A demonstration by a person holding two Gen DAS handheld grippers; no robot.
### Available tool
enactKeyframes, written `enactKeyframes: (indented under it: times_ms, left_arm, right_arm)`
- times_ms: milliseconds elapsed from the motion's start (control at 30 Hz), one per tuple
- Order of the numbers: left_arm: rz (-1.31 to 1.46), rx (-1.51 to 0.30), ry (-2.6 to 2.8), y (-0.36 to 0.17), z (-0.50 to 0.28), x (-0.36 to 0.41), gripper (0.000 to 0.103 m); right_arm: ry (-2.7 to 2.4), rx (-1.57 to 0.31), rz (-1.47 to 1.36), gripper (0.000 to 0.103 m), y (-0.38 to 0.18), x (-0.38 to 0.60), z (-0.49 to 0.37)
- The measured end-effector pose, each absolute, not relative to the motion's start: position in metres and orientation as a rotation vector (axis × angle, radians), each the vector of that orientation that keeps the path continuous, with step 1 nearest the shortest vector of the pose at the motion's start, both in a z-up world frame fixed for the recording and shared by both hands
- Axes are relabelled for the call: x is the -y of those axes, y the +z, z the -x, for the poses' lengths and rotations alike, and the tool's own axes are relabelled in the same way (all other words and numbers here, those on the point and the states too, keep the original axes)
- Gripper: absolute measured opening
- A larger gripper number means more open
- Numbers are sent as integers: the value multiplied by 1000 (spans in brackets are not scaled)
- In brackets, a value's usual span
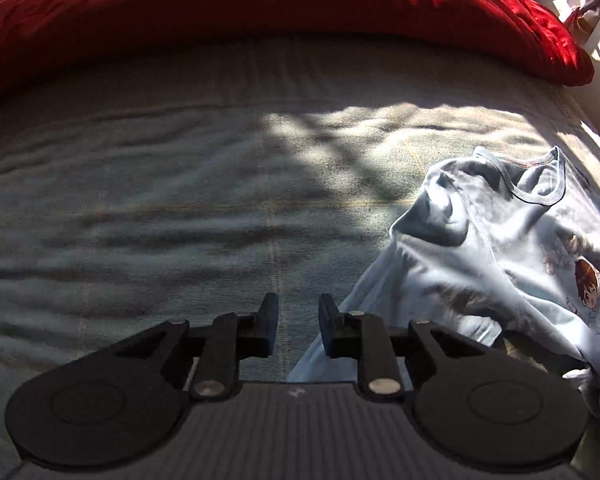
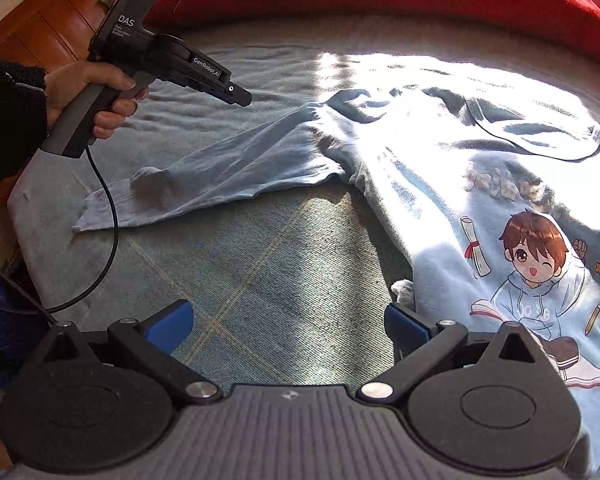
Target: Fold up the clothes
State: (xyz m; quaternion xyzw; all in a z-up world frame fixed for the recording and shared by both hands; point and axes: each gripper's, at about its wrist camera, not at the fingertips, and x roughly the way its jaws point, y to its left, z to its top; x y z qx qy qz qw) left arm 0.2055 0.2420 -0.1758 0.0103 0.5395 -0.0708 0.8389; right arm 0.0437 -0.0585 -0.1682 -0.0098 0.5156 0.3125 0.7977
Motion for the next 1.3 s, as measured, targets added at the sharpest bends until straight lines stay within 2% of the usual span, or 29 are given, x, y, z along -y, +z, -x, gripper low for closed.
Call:
enactKeyframes:
  times_ms: [33,100,267,600,733,867,967,1000,1033,1067,1167,1300]
  left_arm:
    - [-29,-1157,-129,-177,-194,-252,34]
    - [-53,-1187,-83,-183,-173,-271,37]
    - [-44,-1220,-3,-197,-134,-312,36]
    - [-213,-1225,-187,-212,-114,-302,36]
    - [-279,-1236,-276,-212,-113,-296,31]
    - [-336,-1251,-366,-212,-111,-290,31]
    - [-287,-1303,-418,-215,-112,-295,28]
    - [-282,-1307,-417,-216,-112,-295,24]
    - [-277,-1306,-413,-217,-112,-296,12]
    - [-258,-1303,-409,-217,-113,-297,6]
    - [-138,-1310,-413,-214,-116,-306,6]
    - [6,-1323,-414,-217,-120,-321,10]
  right_arm:
    - [676,-1106,23,103,-168,57,-43]
    - [684,-1106,29,103,-168,55,-42]
    - [702,-1110,65,103,-168,45,-38]
    - [740,-1135,132,103,-171,20,-25]
    - [748,-1141,145,103,-174,12,-20]
    - [749,-1140,146,103,-175,5,-19]
    - [746,-1140,140,103,-176,3,-20]
    - [744,-1140,139,103,-177,2,-20]
    - [742,-1140,138,103,-177,1,-21]
    - [740,-1141,138,103,-177,1,-21]
    - [738,-1146,137,103,-179,-2,-22]
    - [744,-1155,145,103,-182,-5,-22]
